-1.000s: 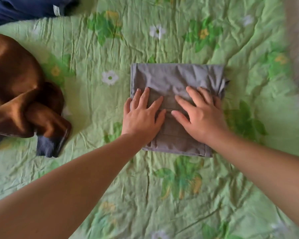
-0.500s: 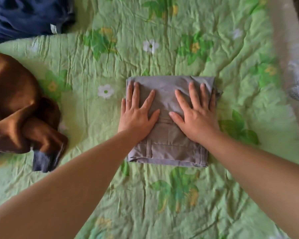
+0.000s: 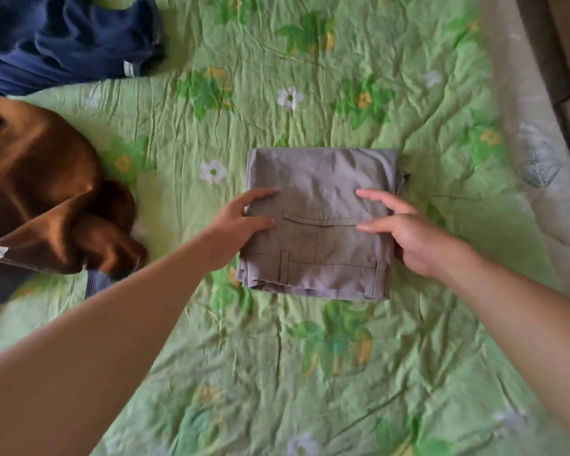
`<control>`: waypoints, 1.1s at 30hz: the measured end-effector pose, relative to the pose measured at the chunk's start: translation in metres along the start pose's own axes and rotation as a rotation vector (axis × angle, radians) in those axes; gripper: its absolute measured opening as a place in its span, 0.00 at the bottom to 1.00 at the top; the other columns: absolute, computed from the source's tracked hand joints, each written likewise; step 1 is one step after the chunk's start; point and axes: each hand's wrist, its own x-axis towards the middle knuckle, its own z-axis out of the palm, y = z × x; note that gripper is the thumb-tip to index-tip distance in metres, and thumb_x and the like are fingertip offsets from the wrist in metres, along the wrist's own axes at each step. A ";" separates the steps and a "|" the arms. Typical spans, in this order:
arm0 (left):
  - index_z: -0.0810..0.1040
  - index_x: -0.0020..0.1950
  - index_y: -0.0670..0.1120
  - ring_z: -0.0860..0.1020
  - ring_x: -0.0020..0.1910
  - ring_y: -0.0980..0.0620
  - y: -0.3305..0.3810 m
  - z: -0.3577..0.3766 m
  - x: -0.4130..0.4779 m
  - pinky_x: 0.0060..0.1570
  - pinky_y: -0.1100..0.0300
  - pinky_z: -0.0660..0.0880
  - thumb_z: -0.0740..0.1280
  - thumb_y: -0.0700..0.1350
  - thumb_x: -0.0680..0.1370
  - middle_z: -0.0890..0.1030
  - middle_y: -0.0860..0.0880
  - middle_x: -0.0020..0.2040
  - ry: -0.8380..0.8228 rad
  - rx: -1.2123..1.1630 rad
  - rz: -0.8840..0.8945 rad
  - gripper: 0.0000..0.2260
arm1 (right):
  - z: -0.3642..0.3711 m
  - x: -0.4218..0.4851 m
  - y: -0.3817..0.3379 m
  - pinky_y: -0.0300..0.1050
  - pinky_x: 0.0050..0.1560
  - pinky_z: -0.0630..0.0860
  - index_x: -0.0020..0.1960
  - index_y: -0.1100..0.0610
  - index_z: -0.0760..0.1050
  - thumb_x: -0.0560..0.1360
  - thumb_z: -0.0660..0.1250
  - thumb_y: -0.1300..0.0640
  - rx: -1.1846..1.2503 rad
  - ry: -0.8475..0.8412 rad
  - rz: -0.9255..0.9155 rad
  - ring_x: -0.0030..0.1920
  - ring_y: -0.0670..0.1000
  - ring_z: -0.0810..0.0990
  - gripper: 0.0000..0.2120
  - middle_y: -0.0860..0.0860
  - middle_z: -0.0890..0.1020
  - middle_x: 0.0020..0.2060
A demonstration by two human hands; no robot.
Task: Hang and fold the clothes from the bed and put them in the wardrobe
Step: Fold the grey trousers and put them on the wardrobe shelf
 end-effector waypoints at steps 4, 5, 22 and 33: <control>0.75 0.71 0.54 0.83 0.54 0.43 0.008 -0.003 -0.009 0.52 0.45 0.83 0.72 0.31 0.75 0.78 0.44 0.61 -0.020 0.264 0.011 0.29 | 0.001 -0.015 -0.009 0.44 0.69 0.69 0.65 0.37 0.78 0.68 0.78 0.64 -0.429 -0.006 -0.084 0.71 0.49 0.71 0.32 0.48 0.73 0.72; 0.74 0.72 0.54 0.83 0.53 0.45 0.009 -0.001 -0.014 0.52 0.47 0.83 0.73 0.32 0.74 0.78 0.45 0.61 -0.009 0.353 0.036 0.31 | 0.002 -0.022 -0.012 0.42 0.65 0.70 0.68 0.38 0.76 0.69 0.78 0.63 -0.526 0.009 -0.101 0.70 0.49 0.72 0.34 0.48 0.72 0.73; 0.61 0.77 0.55 0.75 0.52 0.46 0.183 0.011 -0.245 0.53 0.52 0.76 0.73 0.46 0.71 0.71 0.45 0.59 -0.059 1.126 0.370 0.37 | 0.032 -0.287 -0.164 0.49 0.61 0.75 0.78 0.45 0.62 0.75 0.70 0.53 -1.025 0.237 -0.201 0.65 0.58 0.75 0.34 0.55 0.72 0.66; 0.58 0.78 0.53 0.73 0.65 0.38 0.249 0.081 -0.369 0.62 0.46 0.74 0.70 0.47 0.73 0.69 0.41 0.67 -0.127 1.271 0.495 0.36 | 0.011 -0.452 -0.200 0.51 0.62 0.75 0.75 0.47 0.66 0.75 0.69 0.54 -1.008 0.473 -0.169 0.64 0.60 0.75 0.30 0.56 0.73 0.64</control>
